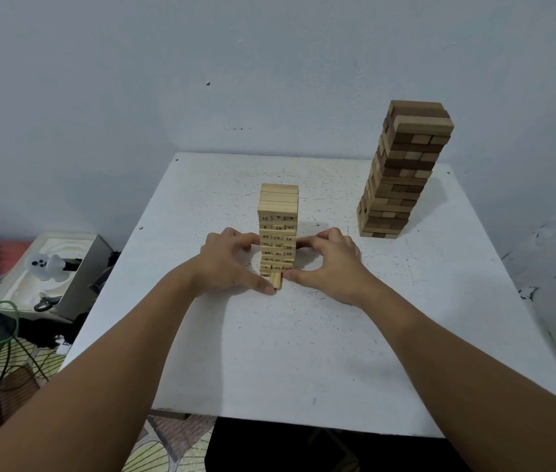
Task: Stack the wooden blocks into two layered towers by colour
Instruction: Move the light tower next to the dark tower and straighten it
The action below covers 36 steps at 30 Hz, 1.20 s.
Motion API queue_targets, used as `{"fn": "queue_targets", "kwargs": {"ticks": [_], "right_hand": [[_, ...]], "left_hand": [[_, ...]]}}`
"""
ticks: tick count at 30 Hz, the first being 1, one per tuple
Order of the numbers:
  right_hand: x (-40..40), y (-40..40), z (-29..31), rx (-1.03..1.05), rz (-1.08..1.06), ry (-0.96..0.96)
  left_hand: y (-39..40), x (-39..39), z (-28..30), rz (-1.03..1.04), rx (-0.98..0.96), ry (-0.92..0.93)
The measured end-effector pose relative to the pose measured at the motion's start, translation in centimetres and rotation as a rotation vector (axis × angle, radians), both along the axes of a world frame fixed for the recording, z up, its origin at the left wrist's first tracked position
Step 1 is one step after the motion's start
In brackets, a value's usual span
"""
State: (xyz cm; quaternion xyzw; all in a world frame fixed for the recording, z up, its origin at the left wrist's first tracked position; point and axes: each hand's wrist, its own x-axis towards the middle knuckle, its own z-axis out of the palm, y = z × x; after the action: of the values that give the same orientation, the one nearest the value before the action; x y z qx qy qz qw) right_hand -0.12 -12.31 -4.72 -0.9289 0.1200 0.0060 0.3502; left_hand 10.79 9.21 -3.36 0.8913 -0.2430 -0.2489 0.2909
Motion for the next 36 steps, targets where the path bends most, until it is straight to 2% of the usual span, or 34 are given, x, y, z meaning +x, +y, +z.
{"fn": "queue_targets", "kwargs": {"ticks": [36], "right_hand": [[-0.2,-0.3,-0.3,0.005,0.018,-0.007]], "left_hand": [[-0.2,-0.3,-1.7,0.034,-0.036,-0.187]]}}
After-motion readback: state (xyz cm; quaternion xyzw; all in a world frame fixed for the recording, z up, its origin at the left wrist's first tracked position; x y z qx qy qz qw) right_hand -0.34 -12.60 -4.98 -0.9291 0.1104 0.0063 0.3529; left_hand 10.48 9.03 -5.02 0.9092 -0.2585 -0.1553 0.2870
